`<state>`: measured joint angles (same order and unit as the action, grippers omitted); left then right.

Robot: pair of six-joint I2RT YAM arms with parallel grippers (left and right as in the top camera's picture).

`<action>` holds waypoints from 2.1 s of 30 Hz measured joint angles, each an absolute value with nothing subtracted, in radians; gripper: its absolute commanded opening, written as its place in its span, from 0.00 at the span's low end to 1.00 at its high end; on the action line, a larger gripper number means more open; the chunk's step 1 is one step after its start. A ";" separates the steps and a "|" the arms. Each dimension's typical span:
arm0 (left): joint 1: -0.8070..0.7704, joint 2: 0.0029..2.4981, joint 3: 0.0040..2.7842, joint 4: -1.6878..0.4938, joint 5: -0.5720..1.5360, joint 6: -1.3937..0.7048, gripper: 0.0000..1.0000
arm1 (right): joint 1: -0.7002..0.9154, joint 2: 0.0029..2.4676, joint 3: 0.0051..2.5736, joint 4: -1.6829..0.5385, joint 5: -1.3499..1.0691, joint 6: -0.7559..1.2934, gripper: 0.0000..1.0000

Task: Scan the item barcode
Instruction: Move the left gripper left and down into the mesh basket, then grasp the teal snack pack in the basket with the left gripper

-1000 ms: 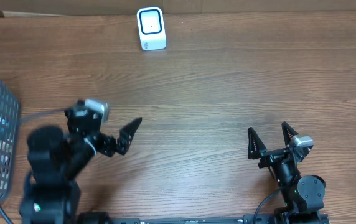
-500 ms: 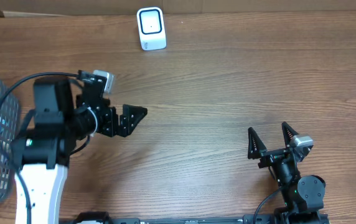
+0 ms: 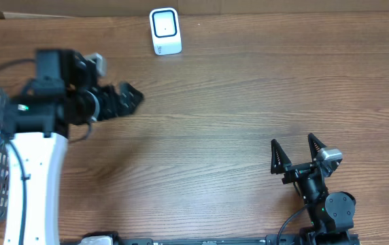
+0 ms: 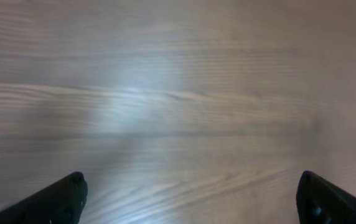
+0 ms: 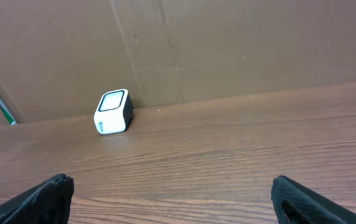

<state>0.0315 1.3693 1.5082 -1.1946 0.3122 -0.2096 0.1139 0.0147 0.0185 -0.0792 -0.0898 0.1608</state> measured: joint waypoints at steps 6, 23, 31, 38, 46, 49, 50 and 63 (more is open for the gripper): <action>0.177 1.428 1.874 -1.368 0.151 -0.319 0.93 | 0.114 0.015 0.019 -0.079 -0.090 0.160 1.00; 0.914 1.479 2.008 -1.445 0.046 -0.562 0.93 | 0.114 0.015 0.019 -0.080 -0.090 0.160 1.00; 1.018 1.612 2.005 -1.489 0.019 -0.598 0.92 | 0.114 0.015 0.019 -0.080 -0.090 0.161 1.00; 1.050 1.706 2.001 -1.477 -0.046 -0.592 0.93 | 0.114 0.015 0.019 -0.080 -0.090 0.160 1.00; 1.060 1.808 2.001 -1.474 -0.068 -0.531 0.90 | 0.114 0.015 0.019 -0.080 -0.090 0.160 1.00; 1.066 1.858 2.001 -1.472 -0.068 -0.500 0.91 | 0.114 0.015 0.019 -0.080 -0.090 0.160 1.00; 1.069 1.874 2.001 -1.468 -0.068 -0.487 0.91 | 0.114 0.015 0.019 -0.080 -0.090 0.160 1.00; 1.074 2.030 1.997 -1.452 -0.072 -0.390 0.80 | 0.114 0.015 0.019 -0.080 -0.090 0.160 1.00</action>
<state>1.0744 2.0304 1.9972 -1.4525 -0.0723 -0.3901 0.1139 0.0147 0.0189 -0.0795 -0.0898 0.1604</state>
